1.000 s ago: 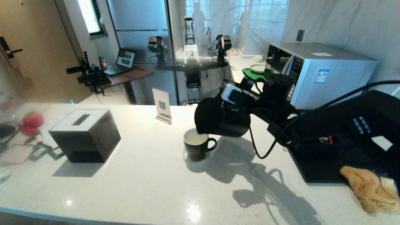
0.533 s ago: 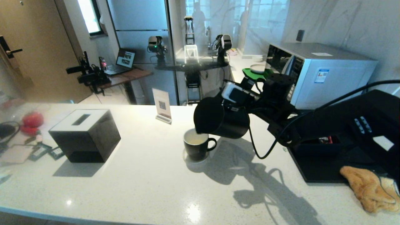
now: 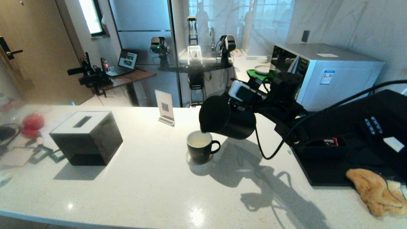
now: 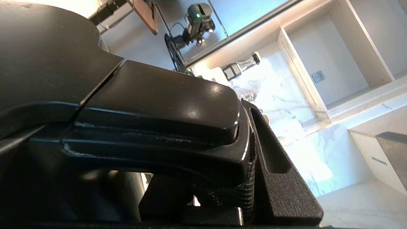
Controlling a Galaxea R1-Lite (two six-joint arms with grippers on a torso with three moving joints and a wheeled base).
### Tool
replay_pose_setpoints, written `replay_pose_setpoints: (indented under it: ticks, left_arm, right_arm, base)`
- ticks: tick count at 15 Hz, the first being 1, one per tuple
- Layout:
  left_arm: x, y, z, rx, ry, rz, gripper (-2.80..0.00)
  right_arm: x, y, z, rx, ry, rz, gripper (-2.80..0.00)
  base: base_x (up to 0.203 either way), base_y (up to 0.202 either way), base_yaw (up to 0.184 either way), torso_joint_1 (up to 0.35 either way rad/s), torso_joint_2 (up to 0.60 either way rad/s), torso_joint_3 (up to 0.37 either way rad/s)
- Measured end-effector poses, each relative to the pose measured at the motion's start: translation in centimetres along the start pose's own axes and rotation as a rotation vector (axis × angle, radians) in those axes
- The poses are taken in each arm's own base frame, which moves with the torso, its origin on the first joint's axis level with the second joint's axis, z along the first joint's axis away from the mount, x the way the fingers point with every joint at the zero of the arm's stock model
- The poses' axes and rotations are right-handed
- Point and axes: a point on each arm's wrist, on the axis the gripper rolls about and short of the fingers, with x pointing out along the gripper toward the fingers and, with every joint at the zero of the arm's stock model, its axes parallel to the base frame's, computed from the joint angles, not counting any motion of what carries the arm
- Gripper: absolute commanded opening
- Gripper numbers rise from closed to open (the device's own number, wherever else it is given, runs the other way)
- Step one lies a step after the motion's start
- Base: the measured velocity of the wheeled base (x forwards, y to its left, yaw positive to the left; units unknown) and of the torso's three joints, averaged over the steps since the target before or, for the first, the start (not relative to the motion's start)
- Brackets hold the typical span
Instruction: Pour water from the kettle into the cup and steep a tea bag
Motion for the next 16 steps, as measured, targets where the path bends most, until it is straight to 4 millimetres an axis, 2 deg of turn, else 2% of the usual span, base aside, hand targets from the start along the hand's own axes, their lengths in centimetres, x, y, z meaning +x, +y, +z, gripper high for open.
replay_pose_setpoints:
  ticks: [4, 11, 16]
  left_arm:
    - [0.0, 0.0, 0.0, 0.000, 0.000, 0.000, -2.80]
    - [0.0, 0.0, 0.0, 0.000, 0.000, 0.000, -2.80]
    - [0.0, 0.0, 0.0, 0.000, 0.000, 0.000, -2.80]
  right_arm:
    - [-0.1, -0.2, -0.4, 0.053, 0.040, -0.017, -2.80]
    - [-0.3, 0.0, -0.6, 0.284, 0.112, 0.029, -2.80]
    - [-0.7, -1.2, -1.7, 0.343, 0.164, -0.017, -2.80]
  base:
    - [0.000, 0.000, 0.000, 0.000, 0.00, 0.000]
    - [0.000, 0.000, 0.000, 0.000, 0.00, 0.000]
    - [0.000, 0.000, 0.000, 0.000, 0.00, 0.000]
